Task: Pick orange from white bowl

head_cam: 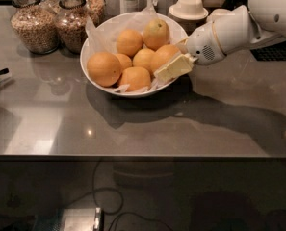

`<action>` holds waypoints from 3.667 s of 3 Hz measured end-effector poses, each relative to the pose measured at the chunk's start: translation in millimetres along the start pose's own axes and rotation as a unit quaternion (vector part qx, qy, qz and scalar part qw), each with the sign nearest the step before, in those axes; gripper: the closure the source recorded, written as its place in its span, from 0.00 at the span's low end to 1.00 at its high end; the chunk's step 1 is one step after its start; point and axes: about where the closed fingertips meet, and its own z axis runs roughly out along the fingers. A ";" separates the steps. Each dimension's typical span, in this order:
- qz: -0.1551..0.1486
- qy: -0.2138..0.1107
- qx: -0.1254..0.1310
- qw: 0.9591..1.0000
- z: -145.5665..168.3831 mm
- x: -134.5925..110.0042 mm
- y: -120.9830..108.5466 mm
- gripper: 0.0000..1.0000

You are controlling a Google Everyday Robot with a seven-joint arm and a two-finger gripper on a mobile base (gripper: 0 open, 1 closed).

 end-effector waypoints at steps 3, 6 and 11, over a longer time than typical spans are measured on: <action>-0.029 -0.049 -0.004 0.998 -28.8 -8.3 12.0 1.00; -0.064 -0.098 0.028 0.993 -99.5 3.5 34.2 1.00; -0.301 -0.235 -0.031 0.924 -224.2 -92.8 247.0 1.00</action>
Offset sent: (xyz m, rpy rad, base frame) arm -0.1998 -0.1448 0.2235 0.3999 -0.5971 0.2707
